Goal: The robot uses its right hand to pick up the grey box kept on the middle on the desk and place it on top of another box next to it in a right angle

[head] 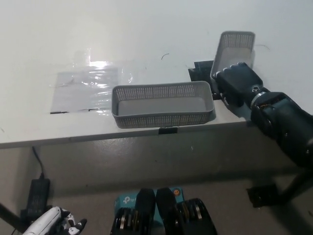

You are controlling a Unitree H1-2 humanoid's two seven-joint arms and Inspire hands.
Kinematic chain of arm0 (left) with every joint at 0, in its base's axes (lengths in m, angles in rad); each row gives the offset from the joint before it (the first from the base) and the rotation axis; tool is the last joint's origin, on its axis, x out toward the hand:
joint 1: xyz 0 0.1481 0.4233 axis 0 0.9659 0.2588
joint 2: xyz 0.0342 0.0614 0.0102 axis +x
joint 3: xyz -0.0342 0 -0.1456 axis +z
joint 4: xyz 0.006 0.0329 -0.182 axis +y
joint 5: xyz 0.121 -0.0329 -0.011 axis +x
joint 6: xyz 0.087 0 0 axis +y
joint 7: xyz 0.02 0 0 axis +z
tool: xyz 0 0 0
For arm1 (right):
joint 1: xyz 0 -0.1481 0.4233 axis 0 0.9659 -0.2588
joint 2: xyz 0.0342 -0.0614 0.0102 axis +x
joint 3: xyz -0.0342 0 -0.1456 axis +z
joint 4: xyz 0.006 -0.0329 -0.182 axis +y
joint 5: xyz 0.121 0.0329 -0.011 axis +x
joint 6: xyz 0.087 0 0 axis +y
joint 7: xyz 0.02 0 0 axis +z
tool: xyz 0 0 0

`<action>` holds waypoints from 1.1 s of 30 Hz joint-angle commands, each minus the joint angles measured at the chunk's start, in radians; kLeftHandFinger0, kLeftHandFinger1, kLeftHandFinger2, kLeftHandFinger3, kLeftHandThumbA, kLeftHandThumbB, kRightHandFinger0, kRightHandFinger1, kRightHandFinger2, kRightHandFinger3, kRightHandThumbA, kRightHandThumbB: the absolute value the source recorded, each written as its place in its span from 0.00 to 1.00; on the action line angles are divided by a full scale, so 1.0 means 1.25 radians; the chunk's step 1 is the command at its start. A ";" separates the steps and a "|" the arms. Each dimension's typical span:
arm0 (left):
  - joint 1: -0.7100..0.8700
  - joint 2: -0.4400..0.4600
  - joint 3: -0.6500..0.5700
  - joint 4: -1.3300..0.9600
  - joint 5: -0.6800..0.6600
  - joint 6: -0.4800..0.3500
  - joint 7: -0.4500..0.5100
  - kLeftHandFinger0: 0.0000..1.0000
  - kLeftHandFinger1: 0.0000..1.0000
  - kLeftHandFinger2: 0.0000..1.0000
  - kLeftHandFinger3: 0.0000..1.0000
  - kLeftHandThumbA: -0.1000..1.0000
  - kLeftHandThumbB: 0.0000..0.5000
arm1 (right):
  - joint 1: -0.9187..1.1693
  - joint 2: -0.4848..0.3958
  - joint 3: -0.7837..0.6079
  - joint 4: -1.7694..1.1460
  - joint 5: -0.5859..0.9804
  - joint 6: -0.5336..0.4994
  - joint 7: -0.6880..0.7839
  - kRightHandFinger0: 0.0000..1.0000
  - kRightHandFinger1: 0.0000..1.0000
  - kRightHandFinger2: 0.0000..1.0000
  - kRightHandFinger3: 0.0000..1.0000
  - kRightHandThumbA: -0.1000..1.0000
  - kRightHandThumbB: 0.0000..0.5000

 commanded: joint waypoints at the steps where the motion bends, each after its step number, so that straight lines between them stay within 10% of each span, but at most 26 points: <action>1: 0.003 0.024 0.016 -0.032 0.000 0.009 -0.016 0.02 0.03 0.12 0.31 0.67 0.41 | -0.044 -0.030 -0.055 -0.012 -0.028 -0.086 -0.130 0.00 0.15 0.46 0.36 0.00 0.71; 4: 0.003 0.022 0.018 -0.035 -0.001 0.019 -0.022 0.00 0.02 0.12 0.34 0.68 0.41 | -0.028 -0.019 -0.098 -0.008 -0.006 -0.116 -0.159 0.00 0.05 0.36 0.22 0.00 0.73; 9: 0.022 0.012 0.027 -0.030 0.001 0.002 -0.009 0.00 0.00 0.10 0.26 0.67 0.42 | -0.010 -0.005 -0.153 -0.023 0.010 -0.155 -0.165 0.00 0.00 0.27 0.15 0.00 0.48; 14: 0.036 0.010 0.033 -0.032 -0.006 -0.002 -0.011 0.00 0.01 0.12 0.29 0.65 0.40 | -0.005 -0.013 -0.185 -0.026 0.010 -0.200 -0.179 0.00 0.00 0.25 0.14 0.00 0.46; 18: 0.034 0.013 0.028 -0.032 0.003 -0.005 -0.013 0.01 0.02 0.13 0.29 0.68 0.39 | -0.006 -0.035 -0.225 -0.101 0.027 -0.218 -0.141 0.00 0.01 0.37 0.34 0.00 0.50; 28: 0.013 0.016 0.022 -0.025 0.016 0.018 -0.018 0.02 0.03 0.15 0.34 0.67 0.40 | 0.056 0.008 -0.288 -0.336 0.091 -0.183 0.016 0.00 0.00 0.19 0.10 0.00 0.42; 33: 0.003 0.015 0.022 -0.010 0.015 0.008 -0.016 0.01 0.00 0.12 0.26 0.65 0.41 | 0.083 0.050 -0.291 -0.446 0.124 -0.148 0.104 0.00 0.00 0.16 0.00 0.00 0.59</action>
